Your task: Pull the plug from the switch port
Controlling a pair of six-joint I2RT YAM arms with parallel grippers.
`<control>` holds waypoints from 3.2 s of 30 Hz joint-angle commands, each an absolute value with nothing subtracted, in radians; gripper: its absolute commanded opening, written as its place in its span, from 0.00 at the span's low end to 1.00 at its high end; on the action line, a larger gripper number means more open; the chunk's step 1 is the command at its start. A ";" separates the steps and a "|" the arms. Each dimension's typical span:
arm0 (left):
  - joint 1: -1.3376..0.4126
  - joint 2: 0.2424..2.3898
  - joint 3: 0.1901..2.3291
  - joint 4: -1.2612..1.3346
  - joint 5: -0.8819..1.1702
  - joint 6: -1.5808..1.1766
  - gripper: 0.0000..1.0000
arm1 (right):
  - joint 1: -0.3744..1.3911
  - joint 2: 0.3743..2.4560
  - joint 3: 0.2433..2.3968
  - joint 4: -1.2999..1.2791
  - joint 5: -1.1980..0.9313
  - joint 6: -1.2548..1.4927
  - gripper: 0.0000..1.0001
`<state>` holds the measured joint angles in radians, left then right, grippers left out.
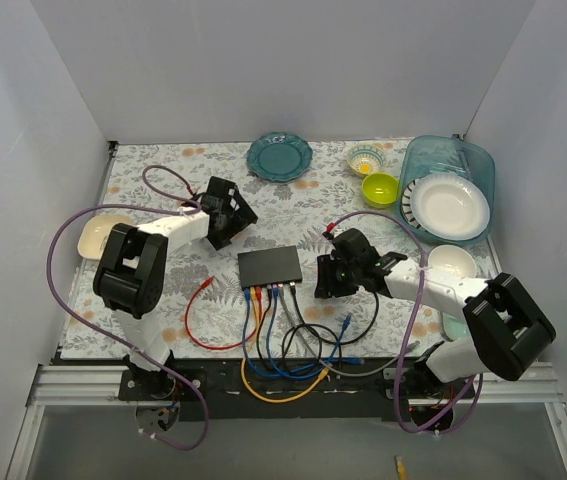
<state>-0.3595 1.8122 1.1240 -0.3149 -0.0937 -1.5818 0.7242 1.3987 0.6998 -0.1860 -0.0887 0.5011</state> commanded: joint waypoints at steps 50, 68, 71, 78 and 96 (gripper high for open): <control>-0.468 1.779 0.928 -0.347 0.055 -1.680 0.86 | 0.756 1.632 0.867 -0.140 -0.210 0.509 0.27; -0.460 1.662 1.031 -0.423 -0.102 -1.629 0.87 | 0.681 1.688 0.980 -0.224 -0.106 0.485 0.34; -0.459 1.586 1.064 -0.457 -0.204 -1.644 0.87 | 0.681 1.622 0.919 -0.210 -0.110 0.497 0.50; -0.459 1.537 1.077 -0.405 0.091 -1.597 0.43 | 0.680 1.563 0.809 -0.054 -0.238 0.580 0.59; -0.460 1.528 0.844 -0.390 0.201 -1.592 0.00 | 0.643 1.683 0.699 0.351 -0.442 0.874 0.62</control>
<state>-0.4568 1.5578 0.8604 -0.3862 0.1852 -1.6165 0.6598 1.6474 0.7040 0.2382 -0.4057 0.8154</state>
